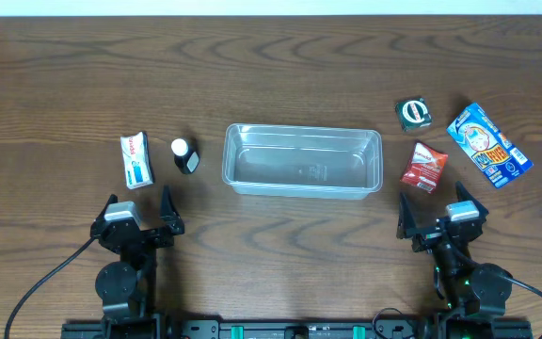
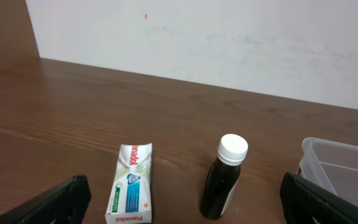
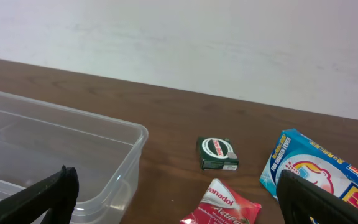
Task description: Pack container
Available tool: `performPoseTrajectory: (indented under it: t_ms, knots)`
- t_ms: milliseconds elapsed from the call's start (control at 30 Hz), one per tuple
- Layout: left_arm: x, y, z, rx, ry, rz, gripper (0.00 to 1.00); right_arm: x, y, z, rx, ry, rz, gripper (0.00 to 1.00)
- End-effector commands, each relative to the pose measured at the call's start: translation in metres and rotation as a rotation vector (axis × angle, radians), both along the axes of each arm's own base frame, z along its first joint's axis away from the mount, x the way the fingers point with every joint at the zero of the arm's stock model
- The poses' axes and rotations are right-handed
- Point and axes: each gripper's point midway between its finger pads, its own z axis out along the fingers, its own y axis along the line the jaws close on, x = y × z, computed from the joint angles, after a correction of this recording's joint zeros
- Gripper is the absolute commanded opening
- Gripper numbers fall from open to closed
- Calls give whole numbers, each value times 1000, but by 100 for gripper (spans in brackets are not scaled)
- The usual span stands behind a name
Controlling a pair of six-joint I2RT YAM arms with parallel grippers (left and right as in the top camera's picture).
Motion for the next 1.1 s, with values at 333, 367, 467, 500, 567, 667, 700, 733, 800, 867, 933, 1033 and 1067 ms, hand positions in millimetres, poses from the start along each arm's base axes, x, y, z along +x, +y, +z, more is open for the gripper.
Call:
performPoseTrajectory:
  t_ms: [333,367,467,500,567,667,700,733,800,867,933,1033,1067]
  knots:
    - [-1,0,-15,11,48,-3,98,0,-1,0,-10,-2,-6,99]
    - [-1,0,-15,12,48,-3,98,0,-1,-1,-10,-2,-7,99]
    - [-1,0,-15,12,48,-3,98,0,-2,0,-11,-4,-12,99]
    - [-1,0,-15,12,48,-3,98,0,-2,1,-11,-7,-14,99]
    - [-1,0,-15,12,48,-3,98,0,-3,2,-12,-10,-18,99]
    - [-1,0,-15,12,48,-3,98,0,-3,3,-12,-14,-18,99]
    - [-1,0,-15,12,48,-3,98,0,-3,4,-12,-21,-18,99]
    - [-1,0,-15,12,48,-3,98,1,-3,7,-11,-33,-18,99]
    - [-1,0,-15,12,48,-3,98,1,-4,17,14,-69,-25,99]
    - [-1,0,-15,12,48,-3,98,1,-11,30,76,-110,-66,99]
    - [-1,0,-15,12,48,-3,98,1,-17,39,145,-128,-96,99]
    - [-1,0,-15,11,48,-3,98,2,-18,48,202,-117,-101,99]
    - [-1,0,-15,11,48,-3,98,3,-18,51,207,-106,-102,99]
